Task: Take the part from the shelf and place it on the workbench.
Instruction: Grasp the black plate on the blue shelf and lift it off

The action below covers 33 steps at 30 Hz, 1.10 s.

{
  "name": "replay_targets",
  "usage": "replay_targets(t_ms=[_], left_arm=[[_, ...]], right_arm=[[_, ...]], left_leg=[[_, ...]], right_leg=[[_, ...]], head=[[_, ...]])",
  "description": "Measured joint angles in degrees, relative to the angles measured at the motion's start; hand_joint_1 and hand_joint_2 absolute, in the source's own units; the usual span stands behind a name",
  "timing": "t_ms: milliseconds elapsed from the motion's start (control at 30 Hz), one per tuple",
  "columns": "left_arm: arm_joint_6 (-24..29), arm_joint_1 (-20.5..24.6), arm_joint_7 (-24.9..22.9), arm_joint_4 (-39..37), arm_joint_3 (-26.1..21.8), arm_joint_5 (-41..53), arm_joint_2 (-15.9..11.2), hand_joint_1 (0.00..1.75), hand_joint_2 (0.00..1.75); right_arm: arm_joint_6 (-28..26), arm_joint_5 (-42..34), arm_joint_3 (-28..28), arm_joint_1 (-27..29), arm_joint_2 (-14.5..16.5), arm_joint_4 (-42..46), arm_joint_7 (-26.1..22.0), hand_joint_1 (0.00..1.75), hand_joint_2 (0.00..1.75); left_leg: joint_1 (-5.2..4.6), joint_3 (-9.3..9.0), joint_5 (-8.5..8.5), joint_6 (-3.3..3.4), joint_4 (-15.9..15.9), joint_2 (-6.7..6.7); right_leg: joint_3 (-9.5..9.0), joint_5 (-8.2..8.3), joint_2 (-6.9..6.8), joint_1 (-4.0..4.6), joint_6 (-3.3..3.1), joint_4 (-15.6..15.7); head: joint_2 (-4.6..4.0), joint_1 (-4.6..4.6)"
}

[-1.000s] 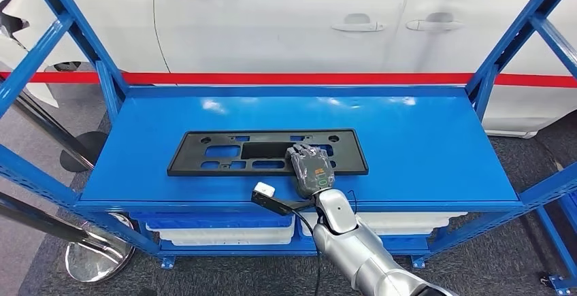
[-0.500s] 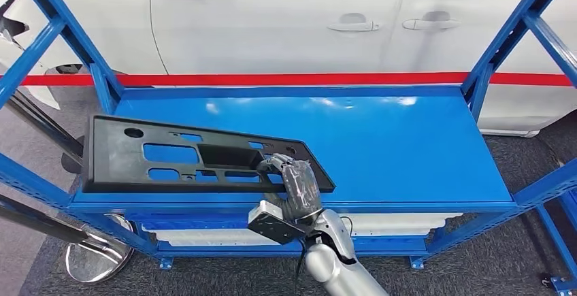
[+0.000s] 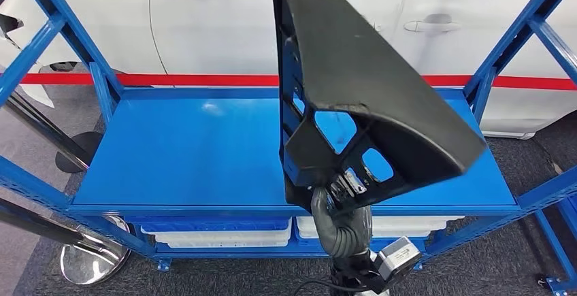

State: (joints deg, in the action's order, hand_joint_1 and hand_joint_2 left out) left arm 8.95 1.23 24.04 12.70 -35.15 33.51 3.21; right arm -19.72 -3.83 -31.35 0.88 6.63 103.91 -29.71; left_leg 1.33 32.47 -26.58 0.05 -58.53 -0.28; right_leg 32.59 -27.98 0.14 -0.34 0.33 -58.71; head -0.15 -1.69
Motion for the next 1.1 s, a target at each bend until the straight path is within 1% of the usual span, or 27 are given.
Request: replay_targets(t_ms=[33,67,133,167,200,233,267,333,367,400,433,500,533,567,633,667,700,733,767,833,867,900,967,1000,1033,1067,1100], left_arm=[[0.14,-0.02,-0.15,0.0,-0.36,0.1,0.19,0.0,1.75],[0.23,0.0,-0.32,0.0,-0.69,0.2,0.39,0.0,1.75],[0.32,0.0,-0.57,0.0,-1.3,0.41,0.68,0.0,1.75],[0.31,-0.03,-0.64,0.0,-1.6,0.47,0.81,0.0,1.75],[0.29,-0.08,-0.69,0.0,-1.87,0.57,0.92,0.0,1.75],[0.29,-0.14,-0.74,0.0,-2.09,0.66,1.02,0.0,1.75],[0.28,-0.18,-0.78,0.0,-2.25,0.78,1.15,0.0,1.75],[0.28,-0.19,-0.86,0.0,-2.55,1.04,1.4,0.0,1.75],[0.28,-0.17,-0.87,0.0,-2.73,1.14,1.51,0.0,1.75],[0.28,-0.15,-0.88,0.0,-2.92,1.21,1.58,0.0,1.75],[0.28,-0.14,-0.89,0.0,-3.09,1.24,1.64,0.0,1.75],[0.29,-0.19,-0.89,0.0,-3.28,1.25,1.73,0.0,1.75],[0.3,-0.21,-0.89,0.0,-3.32,1.25,1.8,0.0,1.75],[0.32,-0.23,-0.89,0.0,-3.34,1.25,1.85,0.0,1.75],[0.35,-0.23,-0.89,0.0,-3.39,1.25,1.91,0.0,1.75],[0.36,-0.23,-0.9,0.0,-3.41,1.25,1.91,0.0,1.75],[0.37,-0.23,-0.9,0.0,-3.43,1.25,1.92,0.0,1.75],[0.37,-0.23,-0.9,0.0,-3.44,1.25,1.93,0.0,1.75],[0.37,-0.22,-0.9,0.0,-3.45,1.25,1.94,0.0,1.75],[0.38,-0.04,-0.9,0.0,-3.46,1.25,1.92,0.0,1.75],[0.38,0.07,-0.87,0.0,-3.47,1.25,1.93,0.0,1.75],[0.39,0.15,-0.87,0.0,-3.47,1.25,1.93,0.0,1.75],[0.39,0.12,-0.87,0.0,-3.5,1.25,1.97,0.0,1.75],[0.39,0.09,-0.91,0.0,-3.54,1.26,1.99,0.0,1.75],[0.39,0.09,-0.95,0.0,-3.58,1.28,2.03,0.0,1.75],[0.39,0.11,-1.01,0.0,-3.62,1.33,2.06,0.0,1.75],[0.39,0.13,-1.06,0.0,-3.67,1.4,2.09,0.0,1.75]], right_arm=[[0.55,-0.29,0.57,1.0,-0.16,-0.09,-0.01,1.75,1.75],[1.2,-0.49,1.21,1.96,-0.29,-0.25,-0.09,1.75,1.75],[2.23,-0.68,2.41,3.78,-0.48,-0.89,-0.23,1.75,1.75],[2.5,-0.72,2.96,4.64,-0.56,-1.32,-0.23,1.75,1.75],[2.59,-0.69,3.44,5.44,-0.65,-1.77,-0.23,1.75,1.75],[2.61,-0.53,3.87,6.12,-0.7,-2.17,-0.23,1.75,1.75],[2.57,-0.28,4.22,6.65,-0.73,-2.5,-0.23,1.75,1.75],[2.41,0.4,4.68,7.33,-0.74,-2.99,-0.23,1.75,1.75],[2.3,0.66,4.81,7.55,-0.74,-3.18,-0.25,1.75,1.75],[2.22,0.83,4.92,7.74,-0.73,-3.36,-0.26,1.75,1.75],[2.17,0.91,5.02,7.92,-0.73,-3.51,-0.26,1.75,1.75],[2.17,0.99,5.14,8.2,-0.72,-3.74,-0.27,1.75,1.75],[2.19,1.03,5.16,8.27,-0.69,-3.84,-0.27,1.75,1.75],[2.2,1.07,5.17,8.31,-0.66,-3.92,-0.28,1.75,1.75],[2.21,1.09,5.2,8.37,-0.62,-4.11,-0.28,1.75,1.75],[2.21,1.09,5.21,8.41,-0.62,-4.25,-0.28,1.75,1.75],[2.21,1.09,5.22,8.45,-0.62,-4.38,-0.28,1.75,1.75],[2.21,1.09,5.23,8.48,-0.62,-4.49,-0.28,1.75,1.75],[2.21,1.09,5.24,8.51,-0.62,-4.56,-0.28,1.75,1.75],[2.21,1.09,5.27,8.54,-0.61,-4.6,-0.28,1.75,1.75],[2.21,1.1,5.29,8.55,-0.61,-4.6,-0.27,1.75,1.75],[2.21,1.11,5.31,8.55,-0.61,-4.6,-0.27,1.75,1.75],[2.22,1.19,5.35,8.58,-0.61,-4.6,-0.26,1.75,1.75],[2.24,1.3,5.39,8.61,-0.61,-4.6,-0.22,1.75,1.75],[2.27,1.47,5.44,8.67,-0.61,-4.59,-0.11,1.75,1.75],[2.29,1.71,5.48,8.75,-0.61,-4.59,0.02,1.75,1.75],[2.34,2.0,5.52,8.82,-0.61,-4.6,0.15,1.75,1.75]], left_leg=[[0.12,-0.09,0.3,0.46,0.3,0.04],[0.23,-0.14,0.6,0.88,0.55,0.08],[0.05,0.16,0.84,1.29,0.52,0.12],[-0.02,0.38,0.88,1.35,0.41,0.11],[-0.06,0.6,0.9,1.37,0.28,0.11],[-0.09,0.77,0.91,1.37,0.15,0.1],[-0.09,0.88,0.92,1.34,0.02,0.09],[-0.21,1.0,0.98,1.09,-0.22,0.05],[-0.31,1.07,1.06,0.82,-0.29,0.02],[-0.42,1.15,1.19,0.5,-0.34,0.01],[-0.5,1.23,1.36,0.12,-0.32,0.0],[-0.39,1.42,1.46,-0.62,-0.33,0.01],[-0.31,1.79,0.57,-0.91,-1.04,0.03],[-0.25,2.46,-1.13,-1.14,-2.74,0.04],[-0.17,4.63,-6.19,-1.44,-9.21,0.07],[-0.15,5.53,-8.23,-1.57,-12.66,0.07],[-0.15,5.77,-9.37,-1.66,-14.88,0.07],[-0.15,4.89,-9.38,-1.66,-14.92,0.07],[-0.15,2.88,-8.49,-1.58,-12.69,0.08],[-0.2,-2.79,-6.21,-1.22,-4.47,0.08],[-0.33,-4.68,-5.37,-1.01,-1.27,0.06],[-0.49,-5.62,-4.93,-0.76,0.51,0.01],[-0.82,-5.31,-4.1,-0.18,0.87,-0.06],[-0.73,-4.99,-3.58,0.22,0.88,0.04],[-0.64,-4.58,-2.95,0.6,0.98,0.18],[-0.5,-4.03,-2.26,1.06,1.13,0.33],[-0.4,-3.34,-1.57,1.43,1.19,0.5]], right_leg=[[0.32,-0.9,-0.01,-0.02,0.31,-0.95],[1.18,-2.47,-0.02,-0.06,0.57,-3.05],[4.28,-6.41,-0.03,-0.21,0.92,-10.03],[5.75,-7.7,-0.03,-0.29,1.06,-13.24],[6.43,-7.9,-0.04,-0.37,1.15,-14.82],[6.04,-7.0,-0.05,-0.43,1.17,-14.23],[4.56,-5.32,-0.06,-0.47,1.1,-11.55],[0.45,-2.03,-0.07,-0.37,0.73,-3.91],[-0.86,-1.1,-0.05,-0.26,0.49,-1.28],[-1.4,-0.7,-0.01,-0.11,0.25,0.03],[-1.26,-0.56,0.02,0.05,0.03,0.16],[-0.87,0.12,-0.06,-0.1,-0.72,0.39],[-0.6,0.55,-0.17,-0.23,-1.22,0.59],[-0.22,1.03,-0.28,-0.37,-1.68,0.79],[0.83,1.85,-0.44,-0.32,-2.18,0.79],[1.44,2.24,-0.47,-0.25,-2.22,0.69],[2.09,2.63,-0.5,-0.19,-2.2,0.53],[2.77,2.99,-0.51,-0.16,-2.14,0.31],[3.43,3.32,-0.5,-0.14,-2.02,0.05],[4.47,3.98,-0.5,-0.12,-1.63,-0.46],[4.72,4.29,-0.51,-0.06,-1.34,-0.64],[4.81,4.63,-0.54,-0.02,-1.02,-0.71],[4.75,5.46,-0.55,0.03,-0.28,-0.46],[4.85,5.67,-0.47,-0.07,0.08,-0.39],[5.13,5.09,-0.36,-0.14,0.41,-0.71],[5.66,3.47,-0.24,-0.22,0.69,-1.86],[6.45,0.77,-0.15,-0.35,0.9,-4.18]], head=[[0.0,0.01],[0.0,0.01],[0.0,0.01],[0.0,0.01],[0.0,0.01],[0.0,0.01],[0.0,0.01],[0.0,0.01],[0.0,0.01],[0.0,0.0],[0.0,0.0],[0.0,0.0],[0.0,0.0],[0.0,-0.01],[0.0,-0.01],[0.0,-0.01],[0.0,-0.01],[0.0,-0.02],[0.0,-0.02],[0.0,-0.02],[0.0,-0.02],[0.0,-0.01],[0.0,0.0],[0.0,0.0],[0.0,-0.01],[0.0,0.0],[0.0,0.0]])
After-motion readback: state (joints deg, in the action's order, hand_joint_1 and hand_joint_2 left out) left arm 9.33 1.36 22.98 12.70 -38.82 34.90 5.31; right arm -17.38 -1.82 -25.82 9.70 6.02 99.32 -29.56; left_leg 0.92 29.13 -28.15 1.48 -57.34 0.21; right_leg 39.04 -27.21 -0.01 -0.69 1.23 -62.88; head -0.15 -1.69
